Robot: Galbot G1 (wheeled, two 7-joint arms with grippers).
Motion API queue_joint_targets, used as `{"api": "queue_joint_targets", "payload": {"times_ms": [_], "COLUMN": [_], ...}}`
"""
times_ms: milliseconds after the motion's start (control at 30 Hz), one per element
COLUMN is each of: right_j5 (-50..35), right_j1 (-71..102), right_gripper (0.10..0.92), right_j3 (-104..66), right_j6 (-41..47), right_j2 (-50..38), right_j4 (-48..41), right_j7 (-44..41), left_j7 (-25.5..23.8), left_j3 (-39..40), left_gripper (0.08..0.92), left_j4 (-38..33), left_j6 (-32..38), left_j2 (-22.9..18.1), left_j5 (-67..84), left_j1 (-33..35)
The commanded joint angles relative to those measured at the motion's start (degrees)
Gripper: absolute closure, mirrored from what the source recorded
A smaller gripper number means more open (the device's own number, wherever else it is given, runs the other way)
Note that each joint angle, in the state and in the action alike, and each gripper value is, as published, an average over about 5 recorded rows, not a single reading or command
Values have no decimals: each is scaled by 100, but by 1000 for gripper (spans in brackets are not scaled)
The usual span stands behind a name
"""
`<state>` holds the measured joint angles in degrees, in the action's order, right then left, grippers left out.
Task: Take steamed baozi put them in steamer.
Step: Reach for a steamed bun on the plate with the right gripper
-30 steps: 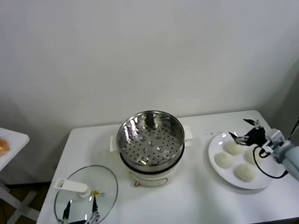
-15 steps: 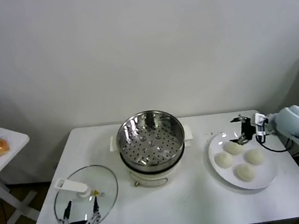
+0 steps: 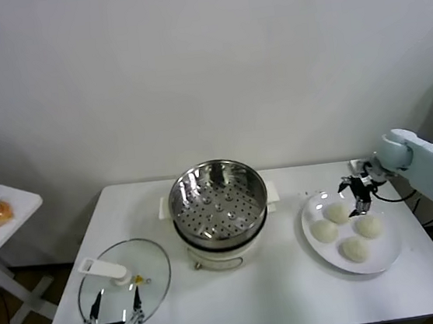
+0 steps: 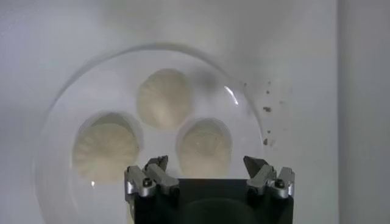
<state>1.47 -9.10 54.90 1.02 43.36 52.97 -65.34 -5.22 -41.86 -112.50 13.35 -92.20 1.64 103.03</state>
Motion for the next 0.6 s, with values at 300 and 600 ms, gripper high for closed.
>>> {"api": "queue_joint_targets", "payload": {"times_ms": [300,600], "right_j5": [463,716], "right_j1": [-125,319], "right_gripper": [203,203], "right_j3": [339,-155], "right_j6": [-540,-630], "right_j2": [998,1127], "right_j4": [-1415,-1699], "right_j7": [-357,-338], "left_j7": [-6,-17], "left_j3": [-77,-95], "left_gripper": [177,177], "left_j4": [76,96], "left_j6": [54,47], "left_j2": [9,52], "left_j5": [-19,-56], "left_j1": [20,37]}}
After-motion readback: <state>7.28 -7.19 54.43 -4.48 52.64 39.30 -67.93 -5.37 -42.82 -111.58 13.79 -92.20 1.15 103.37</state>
